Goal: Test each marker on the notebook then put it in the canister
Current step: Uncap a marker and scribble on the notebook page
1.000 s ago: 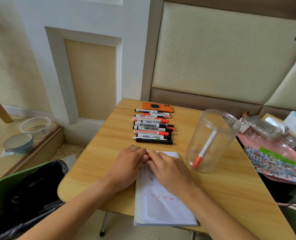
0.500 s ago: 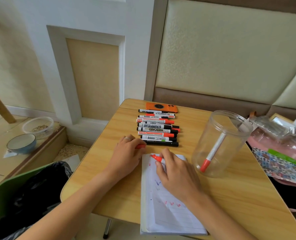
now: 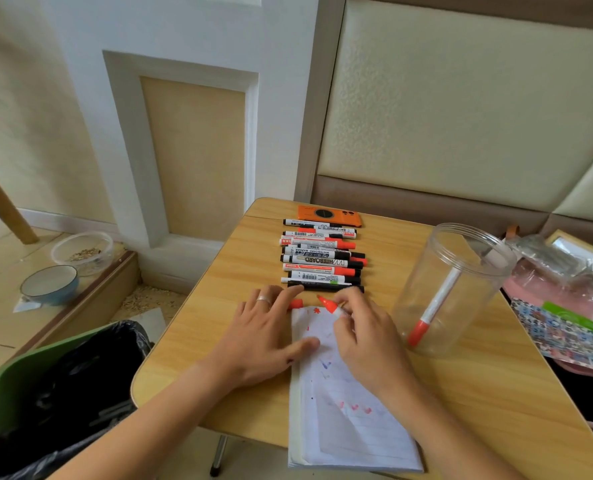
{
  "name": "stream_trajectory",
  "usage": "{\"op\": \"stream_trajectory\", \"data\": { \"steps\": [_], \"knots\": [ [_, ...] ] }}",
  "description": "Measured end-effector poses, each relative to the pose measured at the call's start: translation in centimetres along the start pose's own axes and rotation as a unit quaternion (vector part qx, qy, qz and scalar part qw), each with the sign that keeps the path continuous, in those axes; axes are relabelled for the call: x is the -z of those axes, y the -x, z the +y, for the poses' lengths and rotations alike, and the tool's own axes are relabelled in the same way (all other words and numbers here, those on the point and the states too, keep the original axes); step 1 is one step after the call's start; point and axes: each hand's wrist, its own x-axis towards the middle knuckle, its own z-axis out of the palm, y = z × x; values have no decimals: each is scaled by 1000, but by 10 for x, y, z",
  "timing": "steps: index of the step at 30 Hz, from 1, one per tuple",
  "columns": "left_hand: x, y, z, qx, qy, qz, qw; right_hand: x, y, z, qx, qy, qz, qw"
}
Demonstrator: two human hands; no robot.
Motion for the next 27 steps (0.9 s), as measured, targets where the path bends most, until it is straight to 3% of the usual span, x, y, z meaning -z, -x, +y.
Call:
{"op": "stream_trajectory", "data": {
  "steps": [4,8,11,13,19,22,27],
  "knots": [
    [-1,7,-1,-21,-20,8,1000,8,-11,-5,-129,-218,-18,967],
    [-2,7,-2,-35,-19,15,999,12,-21,-6,-261,-469,-20,844],
    [-1,8,-1,-46,-20,13,999,11,-24,-3,-309,-560,-23,768],
    [-1,9,-1,-52,-26,7,998,12,-25,-1,-292,-558,-30,776],
    [-2,9,0,-51,-43,5,998,4,-24,0,-236,-438,-32,867],
    [-2,9,1,-50,-53,4,997,-4,-26,1,-220,-326,-16,919],
    [1,9,1,-51,-52,-12,997,-5,-33,-1,-227,-317,-30,920]
  ]
}}
